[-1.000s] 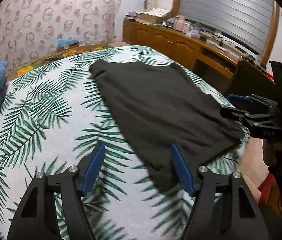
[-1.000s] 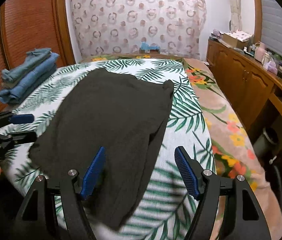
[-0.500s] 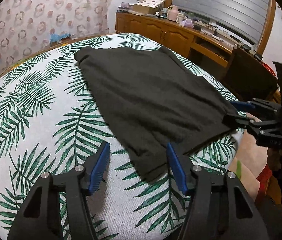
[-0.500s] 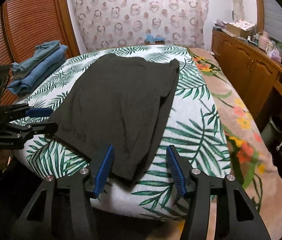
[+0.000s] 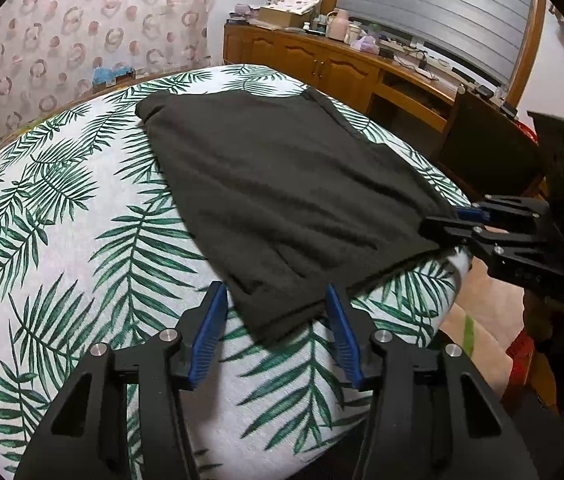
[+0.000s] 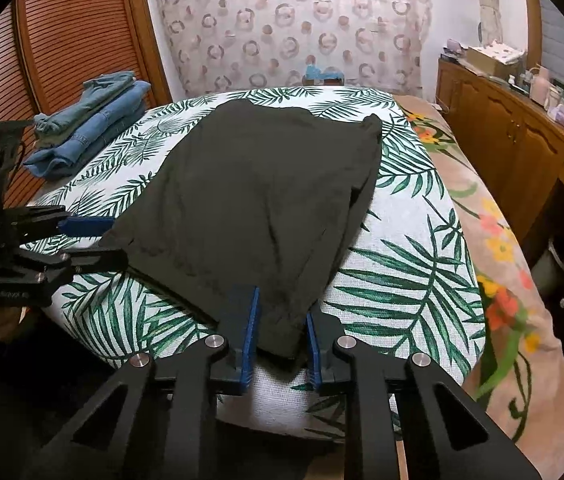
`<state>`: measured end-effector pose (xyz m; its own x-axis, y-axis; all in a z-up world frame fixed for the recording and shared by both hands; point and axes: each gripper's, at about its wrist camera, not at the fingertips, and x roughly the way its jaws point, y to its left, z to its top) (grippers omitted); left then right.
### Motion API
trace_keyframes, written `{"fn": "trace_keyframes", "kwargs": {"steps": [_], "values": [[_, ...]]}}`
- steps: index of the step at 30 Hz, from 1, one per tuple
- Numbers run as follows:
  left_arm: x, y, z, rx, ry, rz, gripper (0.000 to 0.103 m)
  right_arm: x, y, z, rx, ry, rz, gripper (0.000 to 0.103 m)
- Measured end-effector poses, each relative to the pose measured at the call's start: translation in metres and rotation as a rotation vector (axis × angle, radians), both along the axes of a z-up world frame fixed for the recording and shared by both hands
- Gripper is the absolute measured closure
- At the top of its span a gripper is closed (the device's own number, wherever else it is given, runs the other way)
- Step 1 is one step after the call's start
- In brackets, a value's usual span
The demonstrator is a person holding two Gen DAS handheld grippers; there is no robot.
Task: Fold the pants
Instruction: 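Close the left gripper on the garment end while the right gripper closes beside it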
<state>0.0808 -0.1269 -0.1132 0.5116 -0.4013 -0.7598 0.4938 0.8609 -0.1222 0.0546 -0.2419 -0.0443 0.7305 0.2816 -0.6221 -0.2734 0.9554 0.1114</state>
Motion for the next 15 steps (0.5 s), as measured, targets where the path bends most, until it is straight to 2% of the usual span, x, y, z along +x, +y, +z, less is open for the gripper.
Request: {"fn": "trace_keyframes", "kwargs": {"steps": [4,8,9,11,15], "values": [[0.0004,0.0015,0.0002,-0.008,-0.004,0.007,0.060,0.0007,0.0021,-0.0011,-0.001,-0.002,-0.005,0.082],[0.0007,0.0016,-0.0002,-0.030,-0.003,0.002,0.074,0.0001,0.0023,-0.0017,0.000,-0.006,-0.004,0.082],[0.0006,0.0018,0.0003,-0.035,-0.005,0.001,0.075,-0.0001,0.0020,-0.0019,0.003,-0.007,-0.001,0.085],[0.0008,0.0036,0.0020,-0.046,-0.012,0.006,0.085,0.0003,0.0019,-0.0023,0.002,-0.010,-0.007,0.090],[0.0000,0.0069,0.0085,-0.079,-0.027,0.005,0.089,0.0000,-0.0007,-0.0008,0.034,-0.018,-0.005,0.095]]}}
